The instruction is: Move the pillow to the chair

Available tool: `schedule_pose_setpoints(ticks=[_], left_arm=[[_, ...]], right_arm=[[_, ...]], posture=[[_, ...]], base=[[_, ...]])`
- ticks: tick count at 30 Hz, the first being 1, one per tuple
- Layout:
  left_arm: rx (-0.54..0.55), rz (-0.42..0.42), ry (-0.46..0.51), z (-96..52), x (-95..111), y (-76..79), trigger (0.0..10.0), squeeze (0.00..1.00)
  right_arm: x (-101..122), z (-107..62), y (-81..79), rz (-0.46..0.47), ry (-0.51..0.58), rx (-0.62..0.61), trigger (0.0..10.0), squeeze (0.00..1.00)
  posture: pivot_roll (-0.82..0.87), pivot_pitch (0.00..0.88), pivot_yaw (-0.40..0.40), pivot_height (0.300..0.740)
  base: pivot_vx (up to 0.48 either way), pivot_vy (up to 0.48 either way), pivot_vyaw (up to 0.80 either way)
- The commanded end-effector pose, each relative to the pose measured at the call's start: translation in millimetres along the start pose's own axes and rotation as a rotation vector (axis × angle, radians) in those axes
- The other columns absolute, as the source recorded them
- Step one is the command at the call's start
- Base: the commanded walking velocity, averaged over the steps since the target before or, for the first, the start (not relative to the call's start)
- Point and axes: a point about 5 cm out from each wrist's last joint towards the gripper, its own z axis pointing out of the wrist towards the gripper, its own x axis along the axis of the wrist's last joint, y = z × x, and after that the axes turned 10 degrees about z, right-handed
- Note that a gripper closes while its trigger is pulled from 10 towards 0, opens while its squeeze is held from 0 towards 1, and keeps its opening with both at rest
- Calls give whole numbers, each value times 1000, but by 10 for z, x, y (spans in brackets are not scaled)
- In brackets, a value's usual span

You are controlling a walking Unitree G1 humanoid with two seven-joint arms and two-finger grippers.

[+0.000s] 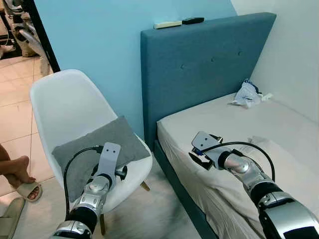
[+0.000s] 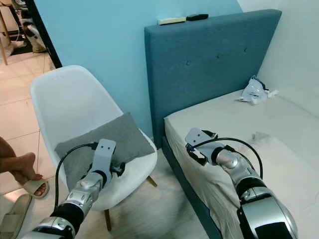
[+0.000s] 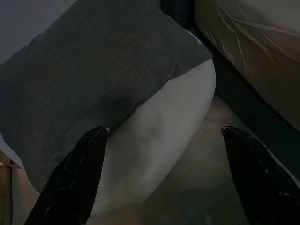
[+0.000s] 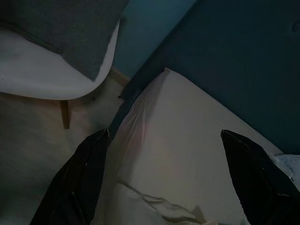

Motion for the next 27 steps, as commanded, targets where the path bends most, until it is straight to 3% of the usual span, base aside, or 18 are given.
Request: schedule_pose_setpoints(ticks=[1, 27], left_arm=[[6, -3, -12, -18, -54, -9, 10000, 0], [1, -16, -13, -27, -74, 40, 10000, 0]], right_arm=[[-67, -38, 17, 24, -19, -10, 10000, 0], [-108, -70, 25, 30, -25, -6, 10000, 0]], posture=[[-107, 85, 2, 740], [-115, 78, -19, 740]], base=[[0, 0, 0], [0, 0, 0]])
